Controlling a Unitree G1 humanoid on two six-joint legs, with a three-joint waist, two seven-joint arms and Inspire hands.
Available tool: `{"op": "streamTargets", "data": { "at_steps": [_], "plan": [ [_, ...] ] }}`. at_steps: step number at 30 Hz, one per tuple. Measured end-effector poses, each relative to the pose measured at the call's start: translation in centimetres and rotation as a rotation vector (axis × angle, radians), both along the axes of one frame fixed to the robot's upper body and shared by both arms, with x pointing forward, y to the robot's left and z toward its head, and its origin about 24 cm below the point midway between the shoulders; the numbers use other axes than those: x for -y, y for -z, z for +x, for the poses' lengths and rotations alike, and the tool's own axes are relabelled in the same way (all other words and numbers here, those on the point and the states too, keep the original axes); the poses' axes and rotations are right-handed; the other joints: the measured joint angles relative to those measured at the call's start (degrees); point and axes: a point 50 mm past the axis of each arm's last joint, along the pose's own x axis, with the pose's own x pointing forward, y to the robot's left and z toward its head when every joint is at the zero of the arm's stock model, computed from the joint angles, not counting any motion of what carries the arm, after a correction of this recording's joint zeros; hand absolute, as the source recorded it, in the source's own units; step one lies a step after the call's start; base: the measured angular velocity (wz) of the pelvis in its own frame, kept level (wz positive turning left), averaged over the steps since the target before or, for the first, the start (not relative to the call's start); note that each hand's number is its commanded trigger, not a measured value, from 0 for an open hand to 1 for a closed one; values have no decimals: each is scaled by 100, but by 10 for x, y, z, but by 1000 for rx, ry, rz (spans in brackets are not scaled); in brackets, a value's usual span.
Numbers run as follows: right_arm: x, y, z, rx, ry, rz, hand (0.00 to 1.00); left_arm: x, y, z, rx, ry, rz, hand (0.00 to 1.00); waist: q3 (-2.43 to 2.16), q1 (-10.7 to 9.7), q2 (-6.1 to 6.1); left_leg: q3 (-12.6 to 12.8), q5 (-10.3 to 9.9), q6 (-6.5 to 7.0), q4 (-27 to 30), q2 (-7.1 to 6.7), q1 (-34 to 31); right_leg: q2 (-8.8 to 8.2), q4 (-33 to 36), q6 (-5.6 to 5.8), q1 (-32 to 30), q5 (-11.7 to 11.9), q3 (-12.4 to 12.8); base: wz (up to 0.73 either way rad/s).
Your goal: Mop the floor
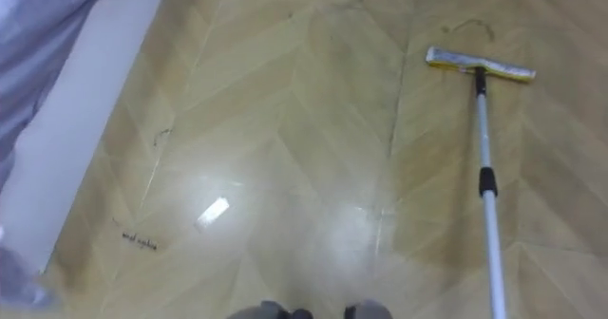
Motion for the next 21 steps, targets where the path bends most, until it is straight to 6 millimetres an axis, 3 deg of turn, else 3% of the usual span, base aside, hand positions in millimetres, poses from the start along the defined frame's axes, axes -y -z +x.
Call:
{"op": "streamTargets", "data": {
  "at_steps": [1, 2, 3, 4, 5, 6, 7, 8, 9, 10, 11, 12, 14, 15, 16, 17, 18, 19, 20, 21],
  "plan": [
    [-2, 0, -3, -5, 5, 9, 100, 0, 0, -2, -7, 0, 0, 0, 4, -20, -15, -8, -39, -31, -14, 3, 63, -22, -317, -25, -31, 93, -31, 4],
    [-5, 1, -10, -17, 12, 25, 100, 0, 0, -6, -23, -5, -2, 0, 20, -48, -50, -51, -161, -92, 9, 18, 185, -71, -801, -103, -34, 381, -153, 5],
    [-8, 1, -18, -36, 24, 36, 100, 1, 1, -12, -43, -13, -3, 0, -21, -22, -86, -104, -279, -186, 83, 70, 271, -75, -830, -149, 56, 513, -243, 0],
    [-9, 1, -20, -39, 28, 39, 100, 1, 1, -13, -50, -15, -3, 0, -42, 8, -58, -132, -336, -249, 161, 124, 305, -43, -811, -210, 130, 504, -301, -4],
    [-11, 2, -18, -35, 29, 43, 100, 0, 1, -14, -62, -19, 0, 0, -48, 9, -42, -161, -412, -380, 463, 229, 307, 7, -711, -389, 226, 417, -437, 0],
    [-13, 3, -14, -28, 31, 48, 100, -1, 1, -12, -60, -30, 4, 0, -6, 6, -87, -120, -396, -433, 982, 332, 225, 48, -510, -480, 327, 214, -496, 7],
    [-13, 4, -8, -22, 31, 50, 100, -2, 0, -11, -57, -38, 6, 0, 2, 12, -100, -92, -335, -533, 1321, 400, 137, 73, -366, -522, 369, 87, -513, 8],
    [-12, 4, 1, -14, 25, 49, 100, -3, 0, -12, -56, -66, 4, 0, 33, 33, -180, -75, -113, -731, 2116, 520, -124, 136, -66, -594, 424, -192, -524, -7],
    [-10, 4, 18, 14, 10, 43, 100, -2, 0, -11, -53, -84, -2, 0, 34, 77, -218, -84, 297, -792, 2865, 624, -418, 259, 168, -606, 458, -433, -482, -12],
    [-9, 3, 28, 31, -2, 37, 100, -2, 0, -11, -52, -88, -4, 0, 59, 102, -275, -97, 567, -798, 3195, 649, -563, 297, 284, -635, 476, -522, -464, -20],
    [-7, 2, 49, 67, -21, 28, 100, -1, 1, -11, -51, -93, -10, 0, 85, 169, -384, -123, 1091, -806, 3719, 645, -829, 340, 499, -737, 491, -669, -388, -19],
    [-2, -2, 74, 119, -34, 13, 100, 1, 1, -11, -47, -91, -17, 0, 91, 243, -398, -126, 1125, -794, 3893, 614, -1102, 362, 649, -790, 488, -801, -370, -17],
    [2, -9, 110, 212, -58, -4, 100, -1, 0, -9, -32, -101, -18, 0, 117, 372, -430, -72, 897, -770, 3595, 583, -1534, 431, 798, -834, 516, -944, -335, -27],
    [2, -13, 128, 262, -71, -4, 100, -3, 0, -9, -30, -100, -14, 0, 139, 504, -467, -53, 754, -790, 2937, 558, -1660, 448, 803, -878, 606, -985, -324, -39],
    [0, -15, 138, 292, -81, 1, 100, -5, 0, -10, -29, -103, -10, 0, 143, 534, -492, -34, 738, -790, 2506, 523, -1684, 467, 795, -882, 658, -1032, -291, -24],
    [0, -19, 153, 343, -94, 8, 100, -7, -1, -12, -31, -110, -10, 0, 143, 539, -495, 3, 760, -814, 1585, 457, -1687, 485, 739, -850, 824, -1137, -273, 0],
    [1, -22, 160, 371, -89, 16, 100, -8, -1, -11, -26, -112, -14, 0, 146, 557, -473, 16, 949, -728, 900, 398, -1650, 516, 664, -804, 1032, -1243, -267, 4],
    [1, -21, 160, 374, -85, 21, 100, -9, -1, -12, -28, -112, -17, 0, 141, 578, -486, 13, 1073, -659, 787, 382, -1599, 504, 610, -776, 1158, -1303, -247, 6],
    [2, -20, 155, 364, -80, 30, 100, -9, -1, -12, -28, -108, -28, 0, 110, 560, -480, 55, 1134, -554, 719, 371, -1438, 485, 396, -715, 1417, -1363, -251, 14],
    [4, -18, 145, 343, -73, 34, 100, -9, -1, -11, -22, -105, -36, 0, 83, 525, -466, 170, 1040, -402, 646, 367, -1264, 414, 198, -656, 1604, -1389, -263, 19]
  ]
}}
